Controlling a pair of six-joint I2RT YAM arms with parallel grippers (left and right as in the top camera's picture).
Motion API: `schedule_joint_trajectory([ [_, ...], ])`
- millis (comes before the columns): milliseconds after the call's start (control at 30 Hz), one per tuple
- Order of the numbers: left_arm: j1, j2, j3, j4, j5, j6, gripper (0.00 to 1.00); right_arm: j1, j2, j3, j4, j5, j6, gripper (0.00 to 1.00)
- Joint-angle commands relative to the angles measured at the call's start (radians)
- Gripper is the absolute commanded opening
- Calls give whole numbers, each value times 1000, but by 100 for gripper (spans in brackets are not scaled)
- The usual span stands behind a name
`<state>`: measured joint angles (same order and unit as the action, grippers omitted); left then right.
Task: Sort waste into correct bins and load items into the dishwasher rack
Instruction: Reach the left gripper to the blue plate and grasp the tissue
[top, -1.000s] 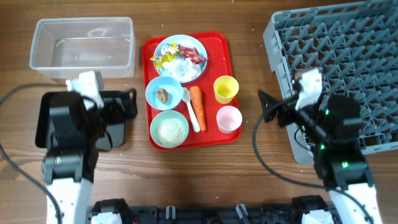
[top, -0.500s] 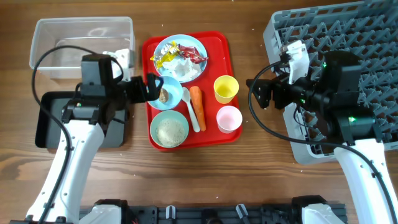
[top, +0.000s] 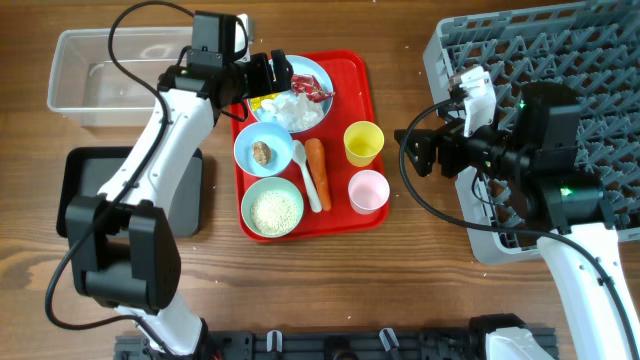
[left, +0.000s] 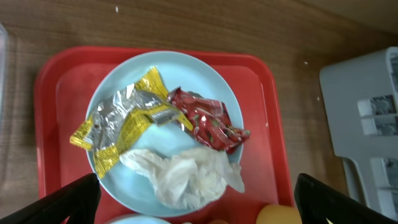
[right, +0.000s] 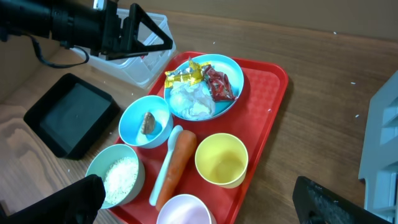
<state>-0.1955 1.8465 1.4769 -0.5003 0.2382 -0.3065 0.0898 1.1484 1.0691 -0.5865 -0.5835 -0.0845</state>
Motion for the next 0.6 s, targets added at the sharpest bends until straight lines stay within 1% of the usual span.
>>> schedule_joint_trajectory([
  [0,-5,48,21,38,-50,22,100,-3,2,19,-4,-16,-14,100],
  [233,-8,146,21,121,-85,69,100,-3,2,19,-59,23,-20,100],
  [433,-73,230,21,153,-144,147,99,-3,2,19,-60,25,-18,100],
  [467,-88,248,21,140,-172,147,98,-3,2,19,-64,25,-18,100],
  [533,-90,262,21,112,-174,147,96,-3,2,19,-73,25,-19,100],
  [567,-90,268,21,92,-174,147,93,-3,2,19,-76,25,-19,100],
])
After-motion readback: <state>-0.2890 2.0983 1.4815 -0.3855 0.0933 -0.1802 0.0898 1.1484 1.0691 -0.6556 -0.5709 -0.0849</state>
